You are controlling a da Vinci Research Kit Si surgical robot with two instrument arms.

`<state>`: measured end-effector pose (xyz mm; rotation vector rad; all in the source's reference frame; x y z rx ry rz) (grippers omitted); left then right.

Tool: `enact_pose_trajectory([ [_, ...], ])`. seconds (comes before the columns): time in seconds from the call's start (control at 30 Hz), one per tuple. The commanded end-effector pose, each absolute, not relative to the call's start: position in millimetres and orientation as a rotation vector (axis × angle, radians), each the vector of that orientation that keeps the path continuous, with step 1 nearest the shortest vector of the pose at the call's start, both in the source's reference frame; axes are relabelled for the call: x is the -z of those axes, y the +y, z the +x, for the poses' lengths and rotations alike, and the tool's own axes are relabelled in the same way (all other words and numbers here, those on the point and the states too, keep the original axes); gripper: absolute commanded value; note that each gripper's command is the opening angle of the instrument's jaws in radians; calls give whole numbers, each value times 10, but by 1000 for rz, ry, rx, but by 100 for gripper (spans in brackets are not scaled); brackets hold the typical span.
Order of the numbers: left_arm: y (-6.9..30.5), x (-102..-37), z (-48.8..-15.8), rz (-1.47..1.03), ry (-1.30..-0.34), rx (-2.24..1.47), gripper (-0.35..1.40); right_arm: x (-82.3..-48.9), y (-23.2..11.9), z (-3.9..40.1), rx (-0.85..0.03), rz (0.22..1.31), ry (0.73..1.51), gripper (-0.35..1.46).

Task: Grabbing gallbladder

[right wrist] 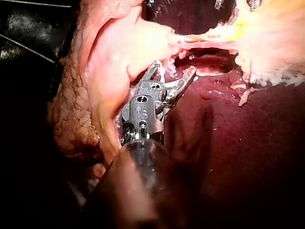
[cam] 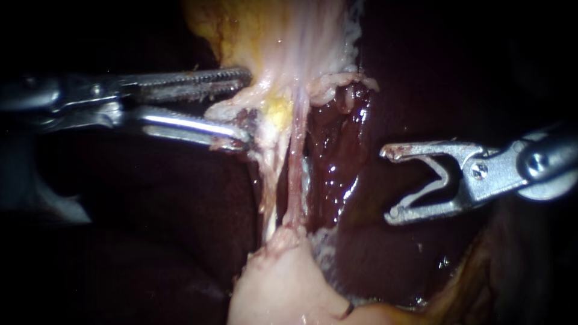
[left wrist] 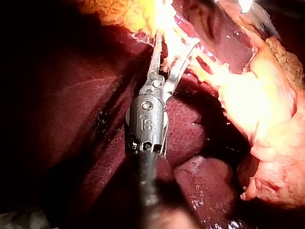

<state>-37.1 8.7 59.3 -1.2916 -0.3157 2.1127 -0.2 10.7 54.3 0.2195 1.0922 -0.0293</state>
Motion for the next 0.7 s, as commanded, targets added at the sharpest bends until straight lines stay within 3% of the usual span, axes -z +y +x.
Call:
enact_pose_trajectory([
  [0.03,86,-595,-371,-1281,-315,-2113,31,-543,107,-2,29,220,1092,50],
  [0.17,84,-597,-372,-1269,-326,-2111,24,-543,107,-2,29,220,1092,50],
  [0.23,85,-596,-371,-1269,-328,-2111,10,-543,107,-2,29,220,1092,50],
  [0.33,88,-591,-367,-1259,-341,-2104,-31,-543,107,-2,30,220,1092,50],
  [0.37,89,-589,-366,-1253,-350,-2094,-35,-543,107,-2,30,220,1093,50],
  [0.7,100,-563,-355,-1227,-378,-2056,-35,-543,107,-3,30,220,1093,50],
])
